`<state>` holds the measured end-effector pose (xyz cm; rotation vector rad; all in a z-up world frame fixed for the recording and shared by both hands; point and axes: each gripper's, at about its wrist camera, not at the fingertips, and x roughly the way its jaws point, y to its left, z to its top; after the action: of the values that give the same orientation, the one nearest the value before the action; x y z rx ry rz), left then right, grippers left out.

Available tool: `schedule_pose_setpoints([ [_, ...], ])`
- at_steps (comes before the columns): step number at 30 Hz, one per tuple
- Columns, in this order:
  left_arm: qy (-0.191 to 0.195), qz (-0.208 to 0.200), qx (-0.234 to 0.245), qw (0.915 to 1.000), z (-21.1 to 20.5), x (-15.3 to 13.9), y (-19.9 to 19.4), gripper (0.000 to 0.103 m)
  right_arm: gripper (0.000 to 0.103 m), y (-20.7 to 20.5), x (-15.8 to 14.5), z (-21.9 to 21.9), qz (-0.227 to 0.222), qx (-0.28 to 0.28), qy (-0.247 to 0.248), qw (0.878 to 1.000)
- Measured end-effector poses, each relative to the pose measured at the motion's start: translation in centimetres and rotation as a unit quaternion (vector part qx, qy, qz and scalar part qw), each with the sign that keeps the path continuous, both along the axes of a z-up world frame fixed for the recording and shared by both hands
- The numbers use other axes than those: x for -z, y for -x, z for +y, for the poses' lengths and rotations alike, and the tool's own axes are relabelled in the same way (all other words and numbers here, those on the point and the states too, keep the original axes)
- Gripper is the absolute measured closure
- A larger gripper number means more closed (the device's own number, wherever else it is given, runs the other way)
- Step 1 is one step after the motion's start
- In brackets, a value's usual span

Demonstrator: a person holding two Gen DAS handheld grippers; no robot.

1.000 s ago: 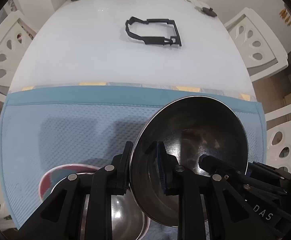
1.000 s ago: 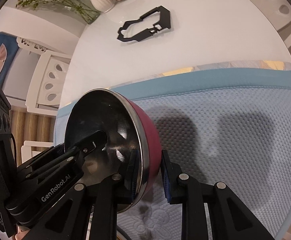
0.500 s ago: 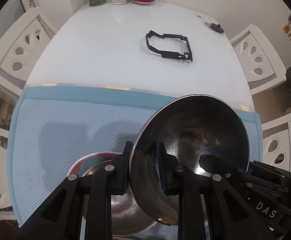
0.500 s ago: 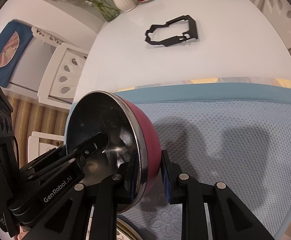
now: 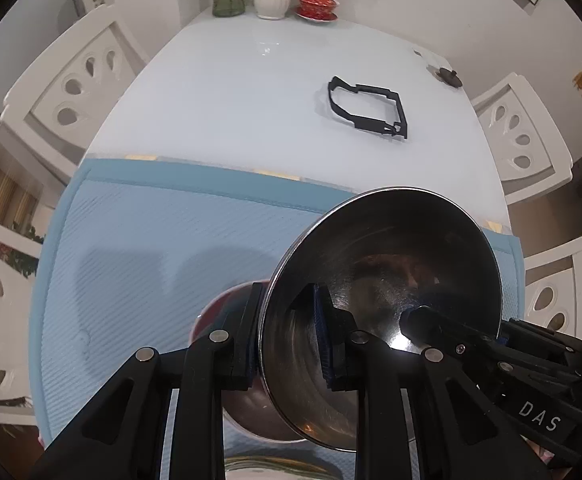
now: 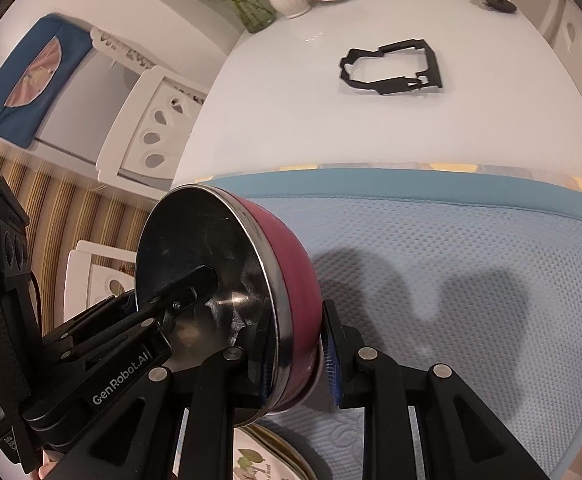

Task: Organize plates and bowls
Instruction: 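Lower the magenta steel bowl into the blue steel bowl with both grippers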

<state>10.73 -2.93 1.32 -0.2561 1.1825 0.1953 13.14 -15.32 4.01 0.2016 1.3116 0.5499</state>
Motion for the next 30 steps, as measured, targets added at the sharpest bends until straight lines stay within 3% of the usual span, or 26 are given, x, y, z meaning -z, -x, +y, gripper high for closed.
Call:
schedule_pose_setpoints([
  [12,0.012,0.022,-0.018,0.9995,1.9,1.7,3.1,0.083,0.082,1.8,1.6,2.5,0.021,-0.029,0.014,0.999],
  [30,0.014,0.045,-0.024,0.9986,2.5,4.4,4.7,0.082,0.081,2.4,4.6,3.9,0.041,-0.026,0.043,0.998],
])
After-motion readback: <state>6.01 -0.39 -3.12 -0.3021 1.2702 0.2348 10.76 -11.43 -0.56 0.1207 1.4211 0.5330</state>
